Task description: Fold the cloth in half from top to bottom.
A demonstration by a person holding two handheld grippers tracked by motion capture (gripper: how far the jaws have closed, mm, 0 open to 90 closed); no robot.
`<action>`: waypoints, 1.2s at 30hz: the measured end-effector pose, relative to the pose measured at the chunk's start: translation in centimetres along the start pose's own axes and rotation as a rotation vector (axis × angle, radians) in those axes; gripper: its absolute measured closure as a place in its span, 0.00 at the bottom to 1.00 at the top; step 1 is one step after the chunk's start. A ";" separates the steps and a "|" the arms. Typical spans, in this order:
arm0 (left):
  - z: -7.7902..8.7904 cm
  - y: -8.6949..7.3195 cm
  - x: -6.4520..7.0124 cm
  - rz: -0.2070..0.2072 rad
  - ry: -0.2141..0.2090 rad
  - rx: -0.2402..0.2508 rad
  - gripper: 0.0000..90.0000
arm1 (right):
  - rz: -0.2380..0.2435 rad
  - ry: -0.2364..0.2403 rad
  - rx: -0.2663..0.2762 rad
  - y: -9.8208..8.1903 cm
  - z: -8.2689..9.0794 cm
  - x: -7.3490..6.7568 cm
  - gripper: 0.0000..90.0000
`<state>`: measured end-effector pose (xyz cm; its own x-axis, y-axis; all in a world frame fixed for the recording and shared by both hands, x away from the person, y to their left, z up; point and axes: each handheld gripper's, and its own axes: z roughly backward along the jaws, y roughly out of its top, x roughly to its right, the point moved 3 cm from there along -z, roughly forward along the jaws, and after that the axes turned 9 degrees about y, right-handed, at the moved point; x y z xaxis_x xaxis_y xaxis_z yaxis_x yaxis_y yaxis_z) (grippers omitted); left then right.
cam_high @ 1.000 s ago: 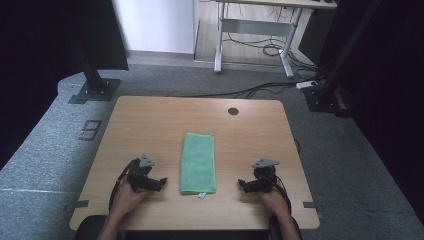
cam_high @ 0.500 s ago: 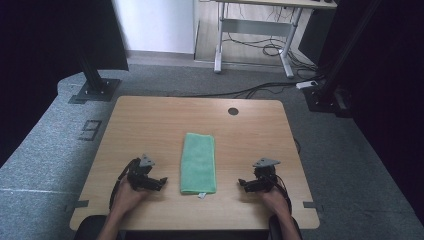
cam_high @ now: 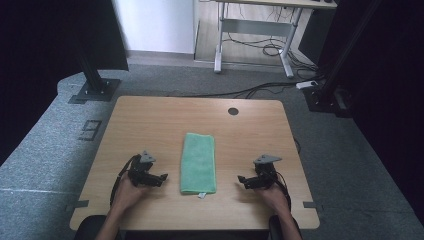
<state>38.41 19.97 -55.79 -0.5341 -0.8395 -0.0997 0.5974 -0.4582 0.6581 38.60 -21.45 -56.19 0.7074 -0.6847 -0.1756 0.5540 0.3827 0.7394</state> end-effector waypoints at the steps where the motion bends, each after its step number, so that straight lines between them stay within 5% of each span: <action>1: 0.1 0.2 -0.1 0.003 0.001 0.005 0.12 | 0.003 -0.001 -0.001 0.1 0.0 0.0 0.05; 14: -0.3 3.6 -1.0 -0.016 -0.032 0.042 0.22 | 0.032 0.022 -0.016 3.0 -1.4 -0.6 0.16; 25: -2.0 7.5 -1.1 -0.022 -0.063 0.072 0.33 | 0.057 0.063 -0.004 6.4 -3.9 -1.2 0.31; 36: -4.5 9.9 -1.2 -0.041 -0.053 0.058 0.39 | 0.069 0.065 -0.038 8.3 -6.1 -0.3 0.42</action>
<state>47.64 15.11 -52.46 -0.5894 -0.8030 -0.0889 0.5393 -0.4730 0.6967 45.62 -14.28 -53.96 0.7709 -0.6144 -0.1679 0.5183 0.4519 0.7261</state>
